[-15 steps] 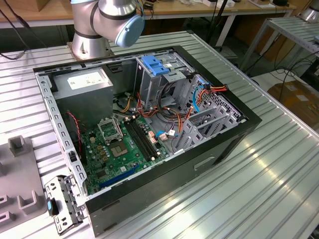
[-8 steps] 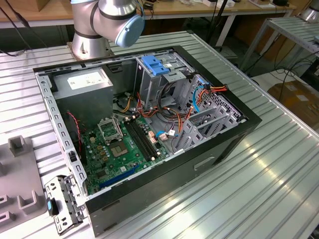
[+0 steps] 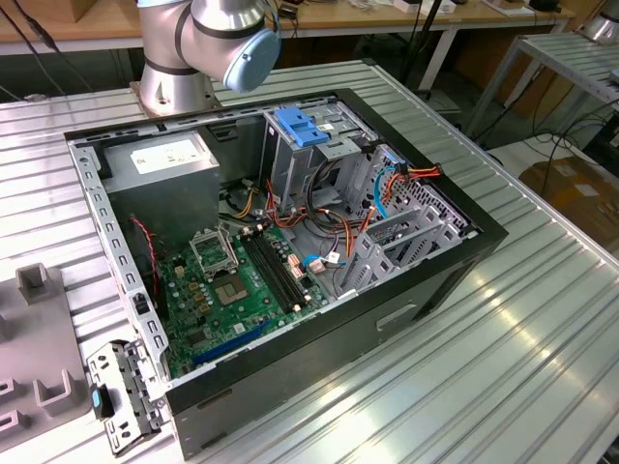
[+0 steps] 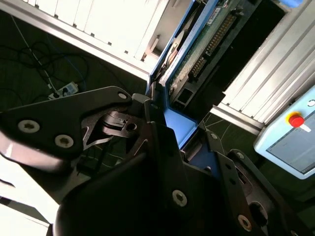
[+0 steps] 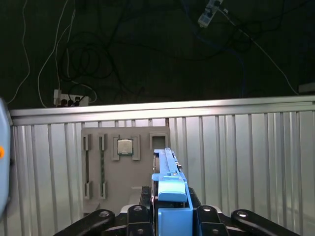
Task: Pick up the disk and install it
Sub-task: 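Pick up the disk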
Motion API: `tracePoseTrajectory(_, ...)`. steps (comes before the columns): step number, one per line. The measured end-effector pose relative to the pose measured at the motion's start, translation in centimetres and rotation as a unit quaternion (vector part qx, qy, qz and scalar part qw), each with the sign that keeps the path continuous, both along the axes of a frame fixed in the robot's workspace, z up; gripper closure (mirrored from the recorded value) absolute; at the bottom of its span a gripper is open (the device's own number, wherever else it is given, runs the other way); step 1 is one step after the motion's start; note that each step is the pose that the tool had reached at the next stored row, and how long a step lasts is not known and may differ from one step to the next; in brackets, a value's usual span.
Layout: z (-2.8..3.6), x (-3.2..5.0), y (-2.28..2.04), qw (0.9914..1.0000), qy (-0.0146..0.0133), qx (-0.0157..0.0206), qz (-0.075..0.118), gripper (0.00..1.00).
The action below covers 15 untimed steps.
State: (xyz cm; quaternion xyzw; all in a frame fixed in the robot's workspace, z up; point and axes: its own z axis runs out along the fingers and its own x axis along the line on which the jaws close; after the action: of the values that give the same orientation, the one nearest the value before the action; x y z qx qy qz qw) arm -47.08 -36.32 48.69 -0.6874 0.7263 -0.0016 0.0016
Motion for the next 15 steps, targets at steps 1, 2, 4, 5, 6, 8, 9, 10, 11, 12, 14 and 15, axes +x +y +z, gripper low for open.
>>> tracePoseTrajectory(1, 0.16, 0.0, 0.0, 1.0, 0.0, 0.0, 0.0, 0.63)
tracePoseTrajectory(2, 0.37, 0.0, 0.0, 1.0, -0.0001, 0.0001, 0.0, 0.63)
tracePoseTrajectory(4, 0.56, -0.01, 0.0, 1.0, -0.0001, 0.0001, 0.0, 0.63)
tracePoseTrajectory(5, 0.56, 0.0, 0.0, 1.0, -0.0001, 0.0001, 0.0, 0.63)
tracePoseTrajectory(6, 0.57, -0.01, 0.0, 1.0, -0.0001, 0.0001, 0.0, 0.63)
tracePoseTrajectory(8, 0.58, 0.0, 0.0, 1.0, -0.0001, 0.0001, 0.0, 0.63)
tracePoseTrajectory(9, 0.58, -0.01, 0.0, 1.0, -0.0001, 0.0001, 0.0, 0.63)
tracePoseTrajectory(10, 0.58, 0.0, 0.0, 1.0, -0.0001, 0.0001, 0.0, 0.63)
tracePoseTrajectory(11, 0.57, 0.01, 0.0, 1.0, -0.0002, 0.0001, 0.0, 0.63)
tracePoseTrajectory(12, 0.57, 0.06, 0.0, 1.0, -0.0001, 0.0001, 0.0, 0.63)
tracePoseTrajectory(14, 0.58, 0.53, 0.0, 1.0, -0.0001, 0.0001, 0.0, 0.63)
tracePoseTrajectory(15, 0.58, 0.69, 0.0, 1.0, -0.0001, 0.0001, 0.0, 0.63)
